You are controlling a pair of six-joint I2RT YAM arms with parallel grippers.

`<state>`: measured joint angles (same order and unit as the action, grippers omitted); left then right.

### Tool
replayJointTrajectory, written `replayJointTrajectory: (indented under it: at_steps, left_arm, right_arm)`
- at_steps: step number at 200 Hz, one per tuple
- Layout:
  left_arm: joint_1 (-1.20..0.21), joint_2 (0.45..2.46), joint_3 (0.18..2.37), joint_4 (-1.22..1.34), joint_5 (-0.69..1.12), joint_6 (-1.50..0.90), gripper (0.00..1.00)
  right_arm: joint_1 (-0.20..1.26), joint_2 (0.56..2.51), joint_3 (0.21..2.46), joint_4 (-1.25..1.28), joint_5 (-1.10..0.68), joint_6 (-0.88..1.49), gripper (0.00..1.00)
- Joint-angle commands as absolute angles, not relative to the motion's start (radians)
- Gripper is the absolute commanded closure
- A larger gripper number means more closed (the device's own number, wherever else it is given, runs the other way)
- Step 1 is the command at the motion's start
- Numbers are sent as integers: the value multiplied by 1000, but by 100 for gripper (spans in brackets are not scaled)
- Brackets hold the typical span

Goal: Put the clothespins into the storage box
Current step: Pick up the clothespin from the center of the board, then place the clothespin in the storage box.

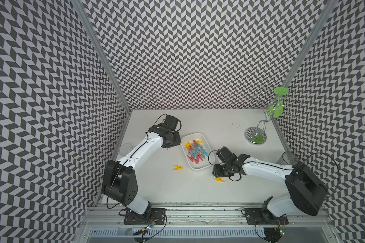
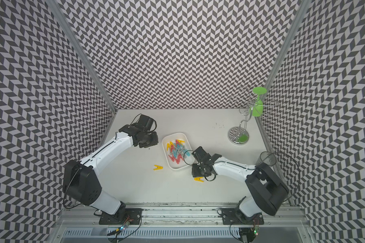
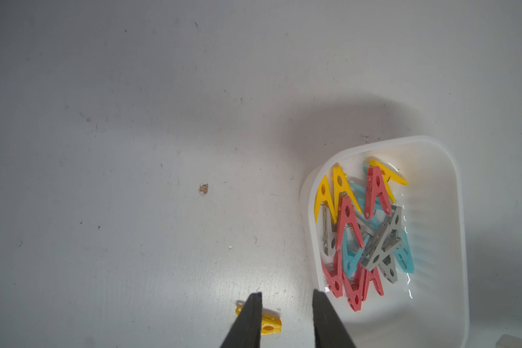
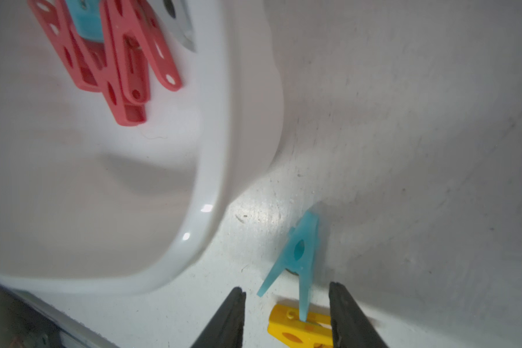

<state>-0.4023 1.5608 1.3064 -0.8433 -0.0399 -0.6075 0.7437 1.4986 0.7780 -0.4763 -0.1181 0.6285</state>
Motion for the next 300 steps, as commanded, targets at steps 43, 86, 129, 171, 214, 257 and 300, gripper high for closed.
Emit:
replayJointTrajectory:
  at_steps: [43, 86, 129, 171, 214, 257, 300]
  left_arm:
    - [-366, 1514, 1263, -809, -25, -572, 67]
    - [-355, 1511, 1262, -803, -16, -566, 67]
    - [-349, 1508, 1258, -801, -13, -565, 67]
    - [-348, 1516, 1263, -802, -9, -569, 67]
    - [-348, 1521, 1274, -806, -10, -572, 67]
    - [-347, 1539, 1293, -813, -17, -566, 67]
    - [-348, 1570, 1287, -808, -17, -566, 68]
  right_arm:
    - [770, 1561, 814, -426, -10, 692, 58]
    - [777, 1577, 820, -433, 17, 703, 66]
    - [776, 1573, 816, -476, 64, 708, 77]
    - [740, 1513, 835, -519, 108, 702, 81]
    - [612, 1433, 877, -580, 154, 619, 82]
    - [565, 1435, 1029, -601, 127, 556, 82]
    - [674, 1520, 1186, -523, 57, 566, 81]
